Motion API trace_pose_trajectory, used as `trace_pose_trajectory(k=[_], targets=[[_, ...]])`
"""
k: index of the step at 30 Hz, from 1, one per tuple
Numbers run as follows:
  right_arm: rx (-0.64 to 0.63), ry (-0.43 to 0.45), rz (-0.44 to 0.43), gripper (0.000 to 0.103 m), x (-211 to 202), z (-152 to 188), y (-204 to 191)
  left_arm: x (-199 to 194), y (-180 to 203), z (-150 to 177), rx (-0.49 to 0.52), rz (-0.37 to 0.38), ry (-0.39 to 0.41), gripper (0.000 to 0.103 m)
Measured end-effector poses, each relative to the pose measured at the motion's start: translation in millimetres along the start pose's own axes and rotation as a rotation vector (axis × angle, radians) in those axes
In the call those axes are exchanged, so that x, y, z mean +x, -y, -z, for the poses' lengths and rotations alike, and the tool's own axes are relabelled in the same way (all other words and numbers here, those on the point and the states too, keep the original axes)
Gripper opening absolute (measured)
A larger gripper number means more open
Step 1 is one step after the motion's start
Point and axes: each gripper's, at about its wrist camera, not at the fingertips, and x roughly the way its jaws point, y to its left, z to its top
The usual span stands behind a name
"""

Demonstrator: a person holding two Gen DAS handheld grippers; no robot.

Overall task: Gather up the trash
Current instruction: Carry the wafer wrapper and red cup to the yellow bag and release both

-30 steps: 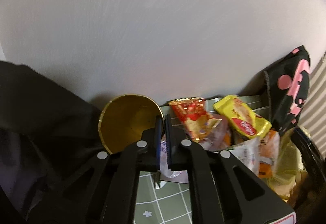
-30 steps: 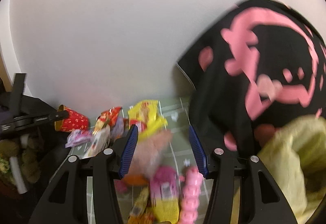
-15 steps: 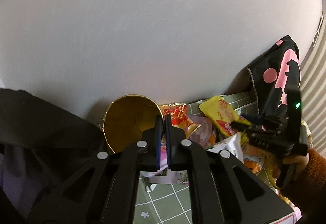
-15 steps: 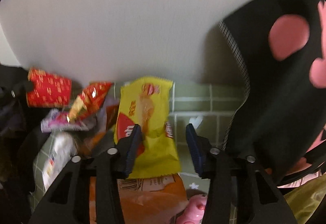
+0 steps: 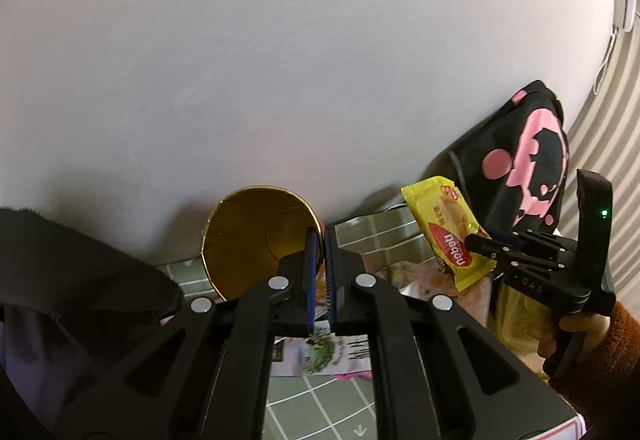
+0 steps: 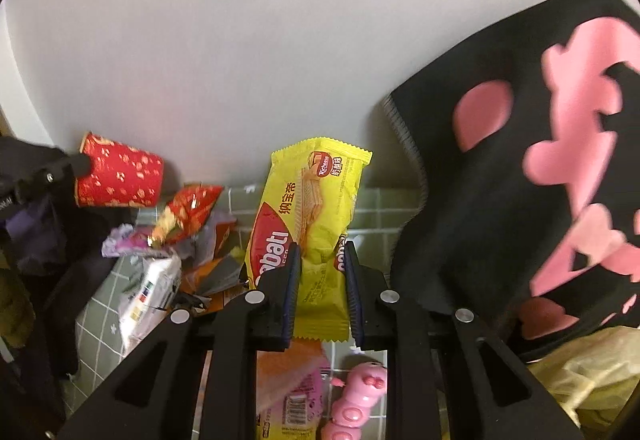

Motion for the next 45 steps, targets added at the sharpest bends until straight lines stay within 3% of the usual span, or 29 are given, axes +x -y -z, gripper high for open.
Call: trace_pose_trajectory(k=[9,16,22,31,35,38,40,44,45], targets=[[0.070,0.119,0.109,0.021,-59.0,-3.9,31.9,-15.9,53.1,-24.2,0.093,0.112,0.044,0.004],[0.131,0.207,0.197,0.021,-115.1,12.7,59.1,-25.5,120.4,-37.0,0.207,0.251,0.067,0.004],[0.211,0.248,0.303,0.021,-162.8,38.0,97.5,-20.7,178.9,-28.4,0.299,0.360,0.036,0.004],[0.366,0.240,0.462,0.021,-206.7,99.9,155.4,2.9,280.3,3.1,0.448,0.564,-0.085,0.004],[0.422,0.245,0.517,0.021,-231.9,122.0,177.2,22.6,325.2,19.9,0.465,0.696,-0.194,0.004],[0.447,0.247,0.539,0.021,-246.0,136.1,186.8,43.6,351.5,30.4,0.465,0.749,-0.270,0.004],[0.458,0.246,0.547,0.021,-250.6,141.7,191.2,58.7,364.9,38.7,0.463,0.754,-0.325,0.004],[0.454,0.238,0.555,0.021,-252.2,150.4,193.2,95.0,382.2,56.5,0.494,0.653,-0.411,0.005],[0.451,0.236,0.556,0.021,-251.5,151.2,192.6,99.3,382.4,59.3,0.492,0.635,-0.423,0.010]])
